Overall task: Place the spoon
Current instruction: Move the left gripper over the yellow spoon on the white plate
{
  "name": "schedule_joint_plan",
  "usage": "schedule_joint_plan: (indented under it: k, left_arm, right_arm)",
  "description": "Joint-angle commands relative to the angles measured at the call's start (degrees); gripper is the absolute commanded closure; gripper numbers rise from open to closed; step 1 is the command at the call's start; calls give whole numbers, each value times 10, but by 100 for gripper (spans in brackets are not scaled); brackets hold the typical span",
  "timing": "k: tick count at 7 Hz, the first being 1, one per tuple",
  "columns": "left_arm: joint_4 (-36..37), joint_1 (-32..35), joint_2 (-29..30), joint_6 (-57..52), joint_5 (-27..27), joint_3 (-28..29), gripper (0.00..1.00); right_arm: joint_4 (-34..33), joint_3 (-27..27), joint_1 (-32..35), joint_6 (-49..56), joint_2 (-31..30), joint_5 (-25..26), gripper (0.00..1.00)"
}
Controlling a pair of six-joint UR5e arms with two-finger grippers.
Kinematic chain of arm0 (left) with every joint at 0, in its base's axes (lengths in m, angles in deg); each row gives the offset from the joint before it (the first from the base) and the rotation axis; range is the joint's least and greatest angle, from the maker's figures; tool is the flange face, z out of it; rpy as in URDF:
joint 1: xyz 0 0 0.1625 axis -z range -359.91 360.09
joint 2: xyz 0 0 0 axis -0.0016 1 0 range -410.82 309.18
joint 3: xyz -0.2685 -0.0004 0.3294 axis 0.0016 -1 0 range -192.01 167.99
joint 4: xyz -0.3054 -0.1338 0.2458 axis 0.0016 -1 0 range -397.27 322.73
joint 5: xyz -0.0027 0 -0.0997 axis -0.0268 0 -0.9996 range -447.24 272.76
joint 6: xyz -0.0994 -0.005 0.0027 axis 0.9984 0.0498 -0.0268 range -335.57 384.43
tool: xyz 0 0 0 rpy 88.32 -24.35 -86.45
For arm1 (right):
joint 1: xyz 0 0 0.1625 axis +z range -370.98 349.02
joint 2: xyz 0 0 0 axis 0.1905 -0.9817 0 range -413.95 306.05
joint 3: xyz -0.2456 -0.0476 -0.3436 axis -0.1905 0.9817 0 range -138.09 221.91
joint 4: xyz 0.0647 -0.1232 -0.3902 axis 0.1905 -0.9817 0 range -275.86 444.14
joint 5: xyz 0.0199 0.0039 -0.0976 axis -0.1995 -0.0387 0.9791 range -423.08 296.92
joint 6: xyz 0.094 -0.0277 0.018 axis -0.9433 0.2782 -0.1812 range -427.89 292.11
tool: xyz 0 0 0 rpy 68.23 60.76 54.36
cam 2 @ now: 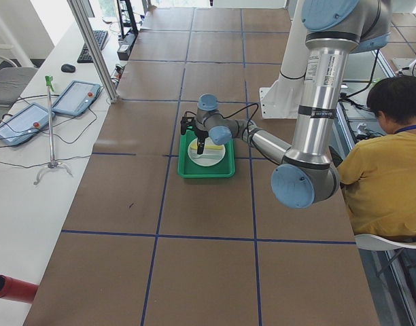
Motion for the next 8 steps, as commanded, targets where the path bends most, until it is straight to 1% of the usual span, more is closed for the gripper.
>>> schedule_joint_plan:
  k: [1,3,8]
  left_arm:
    - [0,-16,8,7,2,2,54]
    - [0,-27,10,12,2,2,53]
    - [0,-30,11,11,2,12,53]
  right_arm:
    - [0,0,0,0,0,0,0]
    - [0,0,0,0,0,0,0]
    - [0,0,0,0,0,0,0]
